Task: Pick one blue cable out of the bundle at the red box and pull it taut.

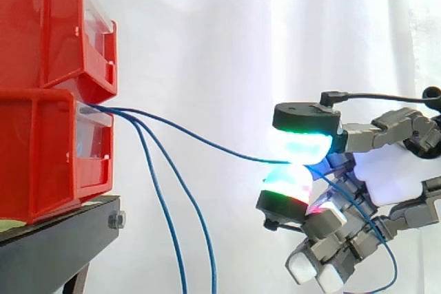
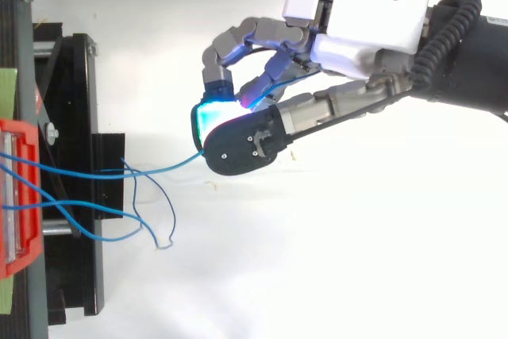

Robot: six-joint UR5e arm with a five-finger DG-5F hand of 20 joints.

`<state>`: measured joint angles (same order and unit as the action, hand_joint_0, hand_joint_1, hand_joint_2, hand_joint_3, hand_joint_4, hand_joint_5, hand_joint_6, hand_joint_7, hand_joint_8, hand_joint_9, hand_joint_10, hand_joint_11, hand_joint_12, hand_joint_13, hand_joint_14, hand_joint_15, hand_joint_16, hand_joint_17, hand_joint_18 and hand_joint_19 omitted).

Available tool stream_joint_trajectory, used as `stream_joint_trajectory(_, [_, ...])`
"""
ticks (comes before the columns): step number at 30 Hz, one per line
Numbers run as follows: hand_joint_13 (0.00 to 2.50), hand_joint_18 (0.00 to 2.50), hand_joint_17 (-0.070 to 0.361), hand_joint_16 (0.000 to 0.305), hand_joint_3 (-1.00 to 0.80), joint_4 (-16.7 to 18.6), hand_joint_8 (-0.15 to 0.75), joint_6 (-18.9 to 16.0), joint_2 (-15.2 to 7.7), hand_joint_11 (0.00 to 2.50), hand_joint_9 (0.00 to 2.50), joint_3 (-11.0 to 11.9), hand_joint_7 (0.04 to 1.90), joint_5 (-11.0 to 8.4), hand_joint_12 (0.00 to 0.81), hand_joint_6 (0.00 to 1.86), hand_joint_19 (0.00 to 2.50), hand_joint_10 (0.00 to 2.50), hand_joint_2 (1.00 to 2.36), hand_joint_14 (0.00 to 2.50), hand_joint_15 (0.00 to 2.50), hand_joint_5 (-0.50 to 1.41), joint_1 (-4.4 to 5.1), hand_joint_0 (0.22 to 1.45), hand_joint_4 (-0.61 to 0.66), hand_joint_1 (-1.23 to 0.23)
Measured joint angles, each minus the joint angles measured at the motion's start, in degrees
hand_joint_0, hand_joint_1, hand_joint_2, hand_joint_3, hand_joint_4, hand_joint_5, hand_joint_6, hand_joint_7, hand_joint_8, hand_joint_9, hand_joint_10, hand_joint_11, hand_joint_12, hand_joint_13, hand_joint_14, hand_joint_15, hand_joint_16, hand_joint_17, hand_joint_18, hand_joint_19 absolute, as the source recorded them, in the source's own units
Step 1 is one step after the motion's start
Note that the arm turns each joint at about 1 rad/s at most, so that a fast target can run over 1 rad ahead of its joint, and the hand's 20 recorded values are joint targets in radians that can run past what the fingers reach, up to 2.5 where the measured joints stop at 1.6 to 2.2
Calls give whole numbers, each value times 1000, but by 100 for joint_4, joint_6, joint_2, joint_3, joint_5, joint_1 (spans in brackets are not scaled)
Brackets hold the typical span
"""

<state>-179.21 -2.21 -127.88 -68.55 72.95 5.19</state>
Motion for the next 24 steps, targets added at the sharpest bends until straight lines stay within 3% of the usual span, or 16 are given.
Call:
stream_joint_trajectory(16, [827, 640, 101, 45, -374, 0, 318, 2, 0, 1497, 960, -1, 1283, 0, 337, 1003, 609, 23, 1010, 23, 679, -181, 1, 840, 23, -772])
stream_joint_trajectory(24, [849, 655, 102, 45, -385, 0, 316, 2, 0, 1449, 925, -1, 1240, 0, 336, 1011, 617, 182, 1009, 24, 705, -183, 1, 841, -1, -764])
